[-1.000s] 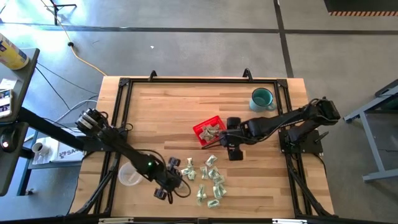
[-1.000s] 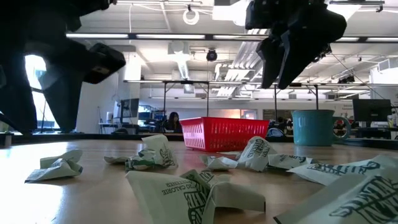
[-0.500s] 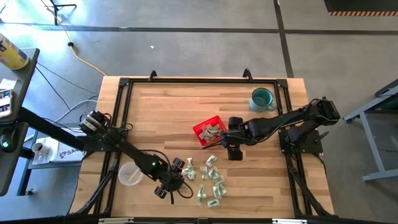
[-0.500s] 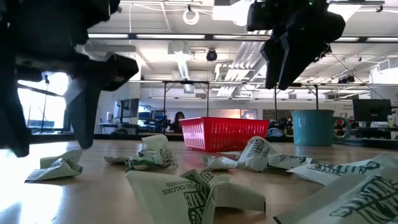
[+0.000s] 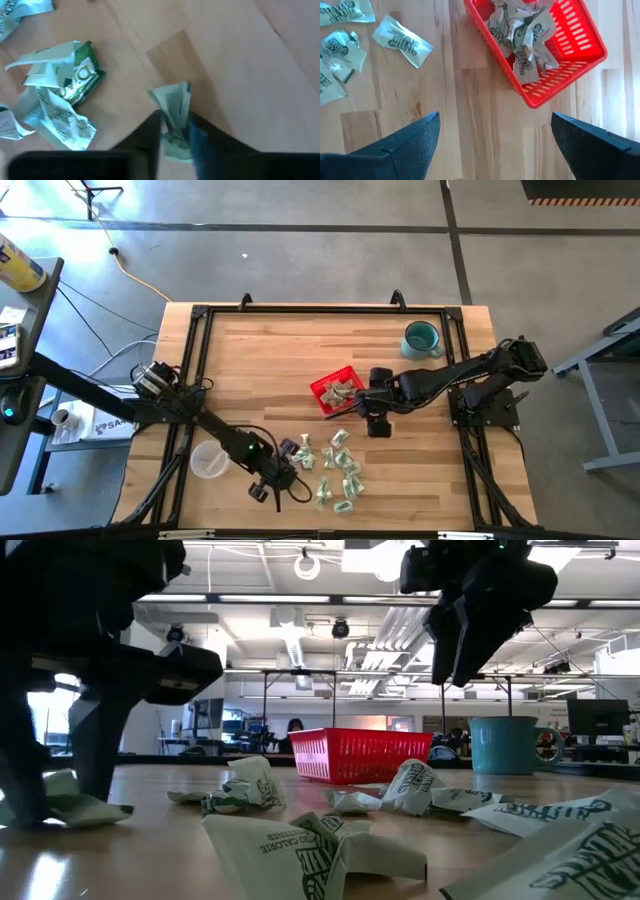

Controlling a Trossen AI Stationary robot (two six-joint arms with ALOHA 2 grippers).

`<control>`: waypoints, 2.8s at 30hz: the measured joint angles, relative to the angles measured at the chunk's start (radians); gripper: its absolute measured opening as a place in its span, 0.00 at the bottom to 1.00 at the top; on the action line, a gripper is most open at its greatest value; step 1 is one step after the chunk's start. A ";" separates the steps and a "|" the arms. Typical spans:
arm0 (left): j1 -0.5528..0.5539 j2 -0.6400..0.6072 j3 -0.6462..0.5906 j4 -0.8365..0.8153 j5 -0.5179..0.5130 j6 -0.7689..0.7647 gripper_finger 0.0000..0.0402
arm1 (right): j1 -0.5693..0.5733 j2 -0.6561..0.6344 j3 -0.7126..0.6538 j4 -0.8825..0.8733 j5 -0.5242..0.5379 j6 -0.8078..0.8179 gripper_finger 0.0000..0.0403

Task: Pick and place items into bin
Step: Put the stevia packet into the red bin

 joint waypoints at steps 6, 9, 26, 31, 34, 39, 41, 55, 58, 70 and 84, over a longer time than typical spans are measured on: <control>0.004 0.005 0.062 -0.145 -0.070 -0.053 0.05 | 0.052 -0.001 0.000 -0.060 0.025 -0.015 0.91; 0.027 0.008 0.136 -0.305 -0.169 -0.081 0.10 | 0.100 -0.002 0.000 -0.111 0.056 0.006 0.90; 0.582 -0.050 0.206 0.009 -0.101 0.161 0.18 | 0.362 -0.003 0.002 -0.320 0.147 0.484 0.89; 0.632 -0.050 0.206 0.061 0.004 0.066 0.31 | 0.385 -0.002 0.001 -0.294 0.172 0.546 0.89; 0.629 -0.051 0.206 -0.008 0.001 -0.031 0.40 | 0.358 -0.001 0.001 -0.231 0.190 0.485 0.89; 0.576 -0.104 0.203 -0.316 0.027 -0.259 0.52 | 0.284 0.001 -0.081 0.041 0.070 0.222 0.89; 0.513 -0.132 0.177 -0.388 0.023 -0.315 0.54 | 0.262 0.004 -0.138 0.165 0.001 0.093 0.89; 0.147 -0.201 0.030 -0.372 -0.138 -0.872 0.45 | 0.072 0.138 -0.187 0.613 -0.181 -0.391 0.85; 0.111 -0.201 0.027 -0.379 -0.157 -0.955 0.44 | 0.055 0.189 -0.148 0.605 -0.219 -0.468 0.83; 0.051 -0.201 0.027 -0.387 -0.210 -1.097 0.44 | 0.034 0.307 -0.107 0.599 -0.295 -0.578 0.66; 0.053 -0.201 0.026 -0.388 -0.228 -1.106 0.44 | -0.045 0.320 -0.107 0.596 -0.363 -0.546 0.33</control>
